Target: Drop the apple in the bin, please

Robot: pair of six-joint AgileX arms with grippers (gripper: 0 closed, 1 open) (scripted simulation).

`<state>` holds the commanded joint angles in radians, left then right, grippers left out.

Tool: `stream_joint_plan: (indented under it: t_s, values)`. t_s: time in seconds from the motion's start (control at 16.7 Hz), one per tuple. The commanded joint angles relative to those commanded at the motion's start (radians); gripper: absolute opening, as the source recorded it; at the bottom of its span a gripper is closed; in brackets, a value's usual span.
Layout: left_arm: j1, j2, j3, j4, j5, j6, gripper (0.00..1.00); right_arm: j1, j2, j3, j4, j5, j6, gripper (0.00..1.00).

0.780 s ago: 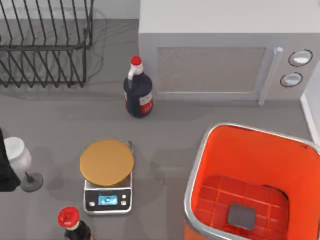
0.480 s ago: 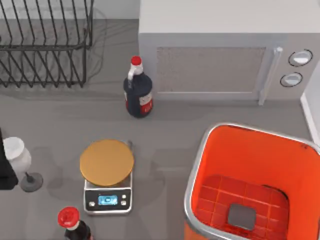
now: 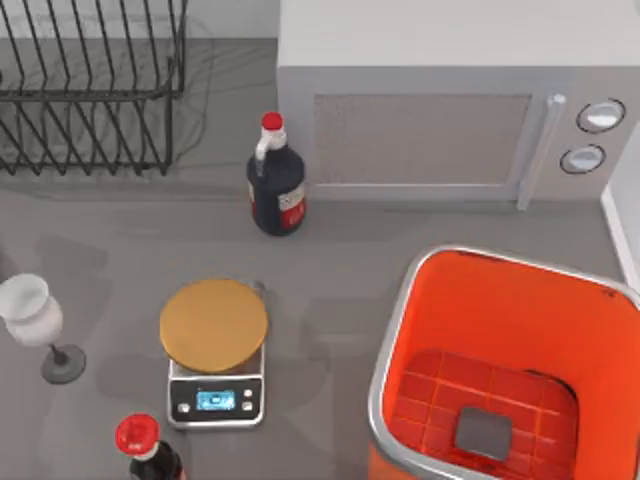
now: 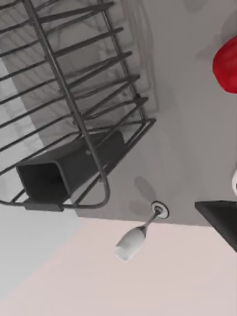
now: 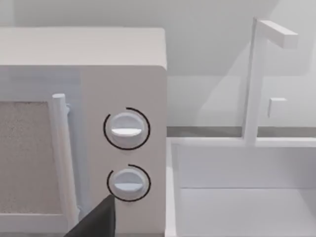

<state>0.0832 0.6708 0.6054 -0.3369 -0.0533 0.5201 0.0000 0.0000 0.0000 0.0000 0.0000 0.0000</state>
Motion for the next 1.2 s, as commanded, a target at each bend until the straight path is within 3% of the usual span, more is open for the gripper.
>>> stream_joint_plan:
  t_s: [0.36, 0.66, 0.9, 1.2]
  values:
    - [0.053, 0.622, 0.446, -0.329, -0.064, 0.487, 1.00, 0.000, 0.000, 0.000, 0.000, 0.000, 0.000, 1.00]
    - [0.058, 1.075, 0.725, -0.577, -0.054, 0.805, 1.00, 0.000, 0.000, 0.000, 0.000, 0.000, 0.000, 1.00]
    - [0.070, 1.286, 0.872, -0.699, -0.032, 0.947, 1.00, 0.000, 0.000, 0.000, 0.000, 0.000, 0.000, 1.00]
    - [0.078, 1.337, 0.914, -0.726, -0.025, 0.981, 1.00, 0.000, 0.000, 0.000, 0.000, 0.000, 0.000, 1.00]
